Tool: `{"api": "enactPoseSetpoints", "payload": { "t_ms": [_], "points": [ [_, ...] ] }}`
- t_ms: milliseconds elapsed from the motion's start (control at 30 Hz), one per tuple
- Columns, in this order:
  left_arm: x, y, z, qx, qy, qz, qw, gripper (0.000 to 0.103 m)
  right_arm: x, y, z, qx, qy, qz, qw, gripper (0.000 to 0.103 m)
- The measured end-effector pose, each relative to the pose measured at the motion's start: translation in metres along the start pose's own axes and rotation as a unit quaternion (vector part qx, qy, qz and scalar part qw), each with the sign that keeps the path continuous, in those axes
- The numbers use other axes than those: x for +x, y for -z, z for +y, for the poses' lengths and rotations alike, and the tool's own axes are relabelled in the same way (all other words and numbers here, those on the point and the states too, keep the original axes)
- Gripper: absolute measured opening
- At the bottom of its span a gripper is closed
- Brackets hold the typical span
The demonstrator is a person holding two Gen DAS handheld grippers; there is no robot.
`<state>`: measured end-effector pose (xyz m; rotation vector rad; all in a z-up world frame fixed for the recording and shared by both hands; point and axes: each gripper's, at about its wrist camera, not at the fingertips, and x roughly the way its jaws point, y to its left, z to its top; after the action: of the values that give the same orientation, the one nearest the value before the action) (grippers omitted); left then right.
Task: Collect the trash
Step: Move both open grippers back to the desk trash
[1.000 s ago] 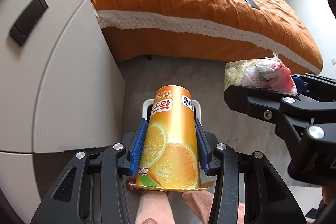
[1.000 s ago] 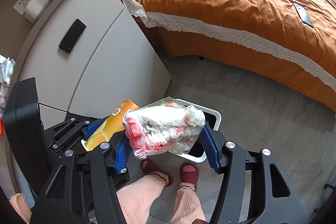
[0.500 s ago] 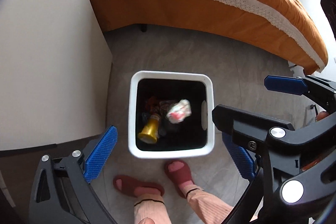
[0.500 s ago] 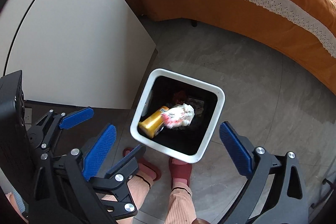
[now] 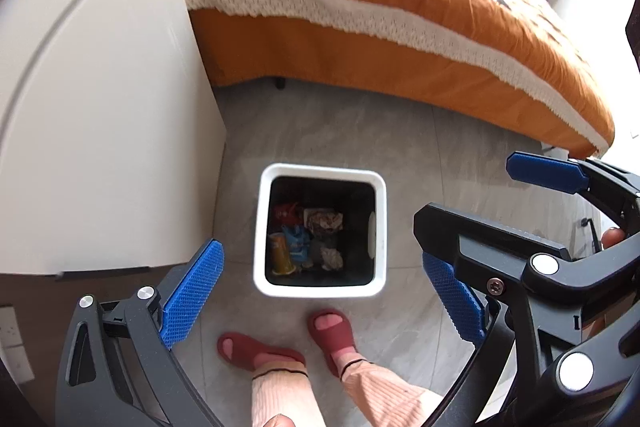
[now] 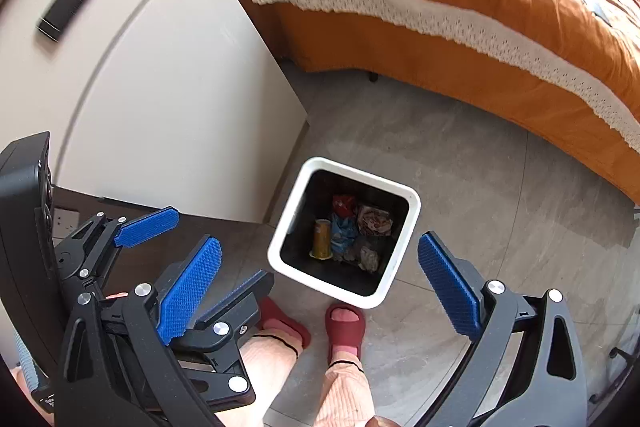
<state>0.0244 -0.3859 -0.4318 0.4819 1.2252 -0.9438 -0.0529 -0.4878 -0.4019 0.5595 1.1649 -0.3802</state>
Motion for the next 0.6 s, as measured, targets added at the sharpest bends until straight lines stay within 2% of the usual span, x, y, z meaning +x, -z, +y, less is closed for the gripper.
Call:
{"api": "enactPoseSetpoints", "payload": {
  "t_ms": [300, 600],
  "points": [
    [-0.099, -0.014, -0.014, -0.005, -0.021, -0.068, 0.9974, 0.098, -0.094, -0.019, 0.031, -0.028, -0.018, -0.069, 0.997, 0.098],
    [-0.191, -0.021, -0.007, -0.03, -0.066, -0.138, 0.9878, 0.098, -0.165, -0.035, 0.063, -0.069, -0.051, -0.127, 0.988, 0.098]
  ]
}}
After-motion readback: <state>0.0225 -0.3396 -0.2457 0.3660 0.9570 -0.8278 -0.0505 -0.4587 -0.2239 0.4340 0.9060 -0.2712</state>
